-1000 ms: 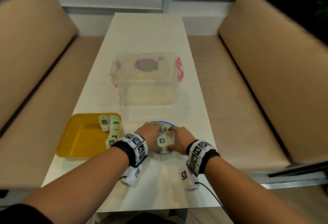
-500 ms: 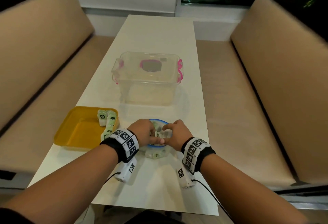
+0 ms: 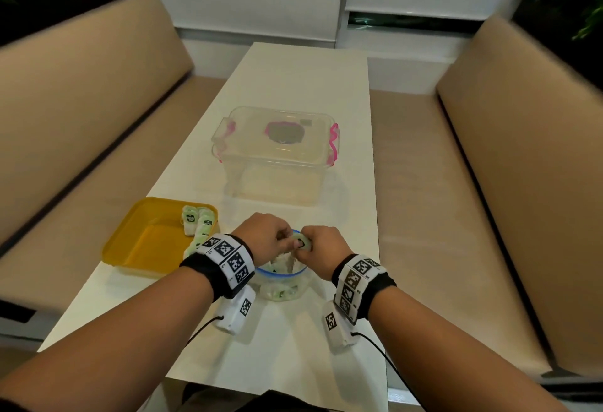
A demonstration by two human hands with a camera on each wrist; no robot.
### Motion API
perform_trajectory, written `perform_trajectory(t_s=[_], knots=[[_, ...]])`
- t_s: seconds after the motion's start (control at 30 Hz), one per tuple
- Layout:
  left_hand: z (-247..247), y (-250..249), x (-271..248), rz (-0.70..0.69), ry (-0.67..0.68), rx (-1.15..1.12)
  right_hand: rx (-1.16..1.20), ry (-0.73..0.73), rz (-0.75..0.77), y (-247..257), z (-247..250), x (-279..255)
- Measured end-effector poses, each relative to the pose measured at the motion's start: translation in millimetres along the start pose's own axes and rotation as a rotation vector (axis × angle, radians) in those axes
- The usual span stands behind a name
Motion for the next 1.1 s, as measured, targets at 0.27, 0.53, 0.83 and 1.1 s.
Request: perform_trajectory(t_s=[0.27, 0.53, 0.83, 1.1], knots=[[-42, 20, -12, 0.13, 0.26, 0.353, -0.175, 0.187, -0.03, -17, -22, -13], [-23, 17, -5, 0.094, 0.099, 0.132, -0.049, 0.027, -0.09, -16, -5, -1], [33, 16, -1, -0.015, 0.012, -0.023, 0.315, -0.087, -0.136, 1, 4, 13], [71, 26, -3, -0.064, -0.054, -0.085, 0.485, -0.013, -0.016, 50, -16, 20]])
Point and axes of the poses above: each hand's wrist, its own x-axis towards the middle knuckle, its own z-axis out of the back of the hand, y = z × x, the point moved 6 cm from there along x, towards the middle knuckle, and after that the axes turned 9 degrees about -y, right-handed, at the moved point
